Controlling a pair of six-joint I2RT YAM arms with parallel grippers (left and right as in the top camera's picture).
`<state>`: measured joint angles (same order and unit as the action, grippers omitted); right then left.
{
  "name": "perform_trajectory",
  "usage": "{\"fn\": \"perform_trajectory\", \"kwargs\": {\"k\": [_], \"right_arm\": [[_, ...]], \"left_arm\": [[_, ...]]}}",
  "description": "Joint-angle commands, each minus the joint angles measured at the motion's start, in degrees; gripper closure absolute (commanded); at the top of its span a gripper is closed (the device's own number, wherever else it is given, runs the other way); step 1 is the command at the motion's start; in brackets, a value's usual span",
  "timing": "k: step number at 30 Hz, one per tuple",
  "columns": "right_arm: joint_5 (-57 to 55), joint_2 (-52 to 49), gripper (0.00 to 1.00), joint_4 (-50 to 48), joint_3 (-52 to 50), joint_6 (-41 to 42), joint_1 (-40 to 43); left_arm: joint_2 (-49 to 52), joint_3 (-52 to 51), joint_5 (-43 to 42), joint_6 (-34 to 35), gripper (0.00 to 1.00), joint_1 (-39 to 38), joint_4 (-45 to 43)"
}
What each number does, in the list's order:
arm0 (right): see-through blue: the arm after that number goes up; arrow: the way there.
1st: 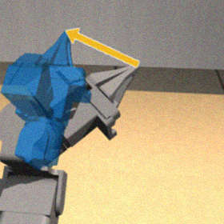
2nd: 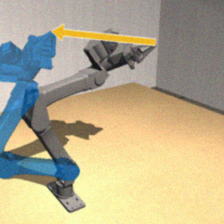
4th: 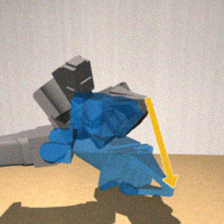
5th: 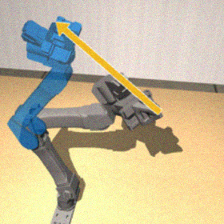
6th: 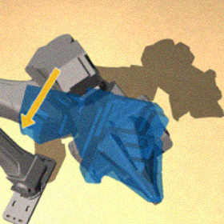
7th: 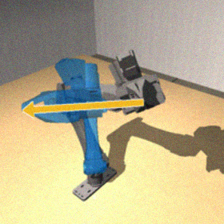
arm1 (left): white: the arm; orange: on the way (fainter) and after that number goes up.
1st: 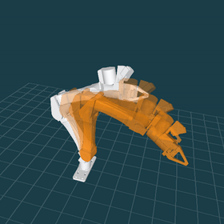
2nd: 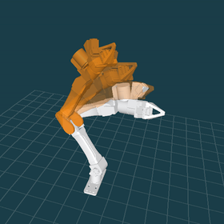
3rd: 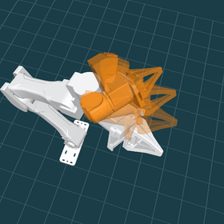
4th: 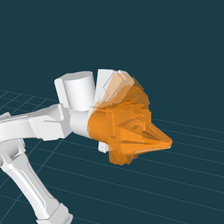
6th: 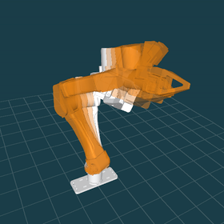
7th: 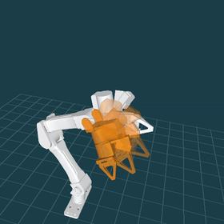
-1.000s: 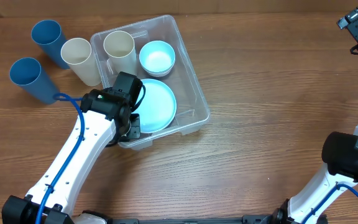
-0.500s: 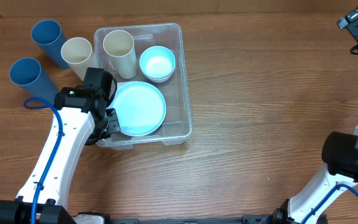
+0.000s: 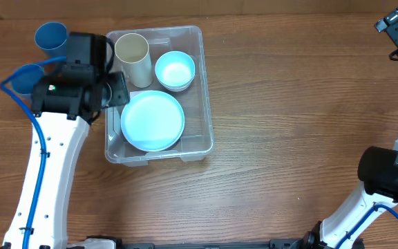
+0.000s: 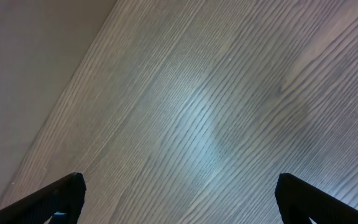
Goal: Pack container
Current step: 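Move the left gripper to the second beige cup, then grasp the second beige cup with the left gripper and lift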
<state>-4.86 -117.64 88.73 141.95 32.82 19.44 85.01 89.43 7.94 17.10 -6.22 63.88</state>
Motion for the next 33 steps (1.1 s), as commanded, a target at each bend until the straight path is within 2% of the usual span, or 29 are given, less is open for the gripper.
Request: {"fn": "perform_trajectory", "kwargs": {"k": [1,6,8,12,14,19,23,25,26,29,30,31,33], "right_arm": [[-0.4,0.6,0.00,-0.1,0.5,0.2,-0.1],[-0.4,0.6,0.00,-0.1,0.5,0.2,-0.1],[-0.4,0.6,0.00,-0.1,0.5,0.2,-0.1],[-0.4,0.6,0.00,-0.1,0.5,0.2,-0.1],[-0.4,0.6,0.00,-0.1,0.5,0.2,-0.1],[-0.4,0.6,0.00,-0.1,0.5,0.2,-0.1],[-0.4,0.6,0.00,-0.1,0.5,0.2,-0.1],[-0.4,0.6,0.00,-0.1,0.5,0.2,-0.1],[-0.4,0.6,0.00,-0.1,0.5,0.2,-0.1],[-0.4,0.6,0.00,-0.1,0.5,0.2,-0.1],[-0.4,0.6,0.00,-0.1,0.5,0.2,-0.1],[-0.4,0.6,0.00,-0.1,0.5,0.2,-0.1],[-0.4,0.6,0.00,-0.1,0.5,0.2,-0.1]], "left_arm": [[0.1,1.3,0.6,-0.2,0.40,4.5,-2.5],[2.8,1.3,2.1,11.2,0.43,10.2,-6.6],[4.6,1.3,2.1,11.8,0.43,10.8,-8.6],[10.3,1.3,2.0,1.4,0.34,10.8,-16.3],[13.0,1.3,2.1,-7.7,0.29,10.8,-20.2],[14.5,1.3,1.2,-23.0,0.23,10.8,-22.9],[14.5,1.3,0.0,-28.8,0.21,10.8,-23.4],[14.5,1.3,-1.7,-28.8,0.28,10.8,-22.4],[14.5,1.3,-1.8,-27.2,0.34,10.8,-21.3],[14.5,1.3,-1.8,-15.7,0.44,10.8,-19.2],[14.5,1.3,-1.9,-11.9,0.53,10.8,-18.5],[14.5,1.3,-1.9,-5.4,0.58,10.8,-17.2],[14.5,1.3,-1.8,3.1,0.58,10.8,-15.5]]}}
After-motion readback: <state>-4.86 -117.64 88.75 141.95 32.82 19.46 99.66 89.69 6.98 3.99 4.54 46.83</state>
